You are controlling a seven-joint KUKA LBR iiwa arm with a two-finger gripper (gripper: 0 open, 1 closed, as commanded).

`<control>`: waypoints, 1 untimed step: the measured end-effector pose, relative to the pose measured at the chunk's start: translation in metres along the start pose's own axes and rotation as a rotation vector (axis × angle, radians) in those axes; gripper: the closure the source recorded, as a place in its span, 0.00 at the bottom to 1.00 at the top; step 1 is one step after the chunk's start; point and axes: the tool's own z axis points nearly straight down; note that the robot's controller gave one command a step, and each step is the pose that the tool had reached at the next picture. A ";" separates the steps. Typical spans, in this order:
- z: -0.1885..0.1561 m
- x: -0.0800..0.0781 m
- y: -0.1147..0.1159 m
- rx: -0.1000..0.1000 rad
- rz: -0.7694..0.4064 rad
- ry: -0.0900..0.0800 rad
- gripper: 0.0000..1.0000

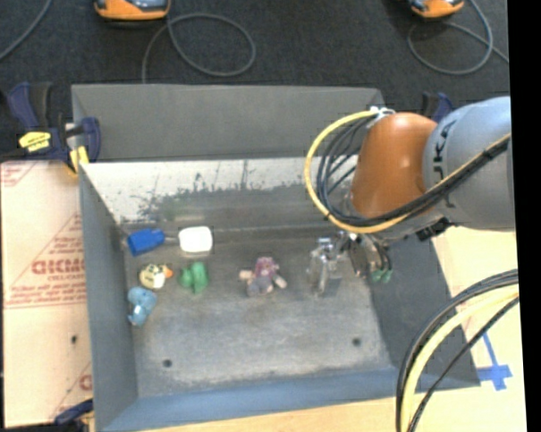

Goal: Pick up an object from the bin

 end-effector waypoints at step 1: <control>-0.052 0.015 -0.019 0.000 -0.010 -0.004 1.00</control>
Offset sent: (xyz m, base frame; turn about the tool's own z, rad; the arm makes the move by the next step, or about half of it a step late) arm -0.0362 0.0545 0.0491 0.4685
